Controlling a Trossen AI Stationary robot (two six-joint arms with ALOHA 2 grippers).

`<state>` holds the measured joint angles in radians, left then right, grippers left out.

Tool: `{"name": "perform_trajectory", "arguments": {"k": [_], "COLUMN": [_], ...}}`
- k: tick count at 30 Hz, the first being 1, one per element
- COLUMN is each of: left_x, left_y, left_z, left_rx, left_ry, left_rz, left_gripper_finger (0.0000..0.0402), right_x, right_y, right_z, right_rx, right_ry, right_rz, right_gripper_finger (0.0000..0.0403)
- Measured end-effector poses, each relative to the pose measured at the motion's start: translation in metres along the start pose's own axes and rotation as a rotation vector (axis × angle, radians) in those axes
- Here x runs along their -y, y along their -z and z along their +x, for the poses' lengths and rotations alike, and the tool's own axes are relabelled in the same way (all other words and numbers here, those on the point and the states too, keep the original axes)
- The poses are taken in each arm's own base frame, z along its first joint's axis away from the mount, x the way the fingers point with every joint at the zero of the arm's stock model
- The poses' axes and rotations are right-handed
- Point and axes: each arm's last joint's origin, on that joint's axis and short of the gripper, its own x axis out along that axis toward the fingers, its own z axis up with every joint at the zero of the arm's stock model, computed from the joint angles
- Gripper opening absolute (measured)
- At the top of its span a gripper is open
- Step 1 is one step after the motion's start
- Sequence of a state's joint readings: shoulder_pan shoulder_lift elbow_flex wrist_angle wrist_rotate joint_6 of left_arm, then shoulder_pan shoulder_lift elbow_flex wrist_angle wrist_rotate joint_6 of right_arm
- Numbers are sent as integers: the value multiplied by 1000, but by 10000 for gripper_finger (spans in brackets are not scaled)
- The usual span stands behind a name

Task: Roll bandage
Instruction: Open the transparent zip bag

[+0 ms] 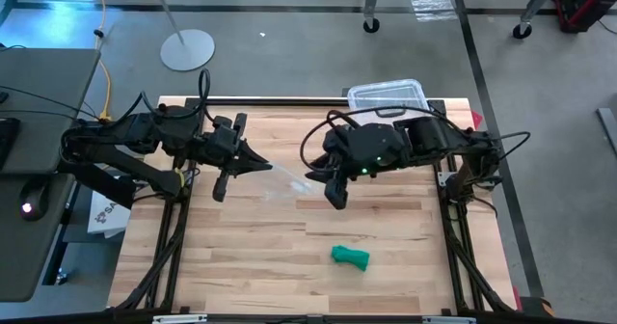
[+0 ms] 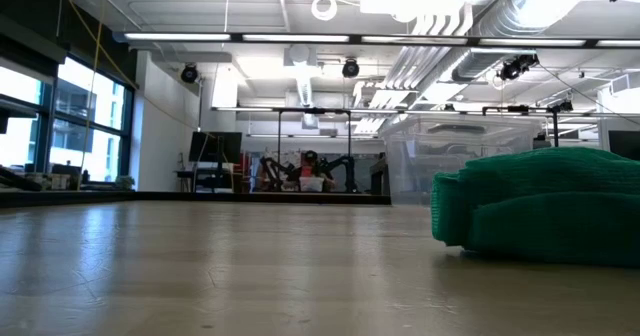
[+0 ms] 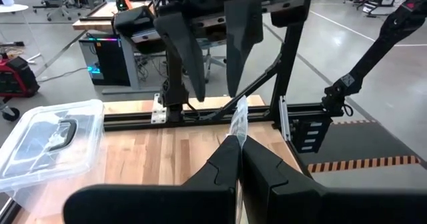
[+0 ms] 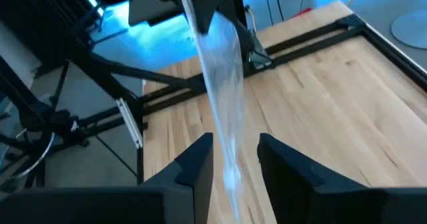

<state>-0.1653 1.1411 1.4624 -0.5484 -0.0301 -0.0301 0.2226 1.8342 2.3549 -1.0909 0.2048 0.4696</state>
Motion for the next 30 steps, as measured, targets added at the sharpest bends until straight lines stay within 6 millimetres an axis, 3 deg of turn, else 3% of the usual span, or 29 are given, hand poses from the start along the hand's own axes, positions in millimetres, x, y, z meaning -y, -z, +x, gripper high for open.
{"name": "perform_trajectory", "arguments": {"k": [3,9,19,23,30], "left_x": [0,0,0,0,0], "left_y": [0,0,0,0,0], "left_z": [0,0,0,0,0], "left_rx": [0,1,1,1,1], "left_ry": [0,0,-1,-3,-4], "left_rz": [0,-2,-3,-3,-11], "left_gripper_finger": [0,0,0,0,0], "right_x": [-1,-4,-7,-8,-8], "right_y": [1,9,12,13,11], "right_z": [9,28,34,33,29], "right_rx": [-6,-61,-97,-121,-109], "right_ry": [5,22,-33,-63,-66], "right_rz": [-4,-38,-83,-95,-47], "right_gripper_finger": [105,51,8,28,133]}}
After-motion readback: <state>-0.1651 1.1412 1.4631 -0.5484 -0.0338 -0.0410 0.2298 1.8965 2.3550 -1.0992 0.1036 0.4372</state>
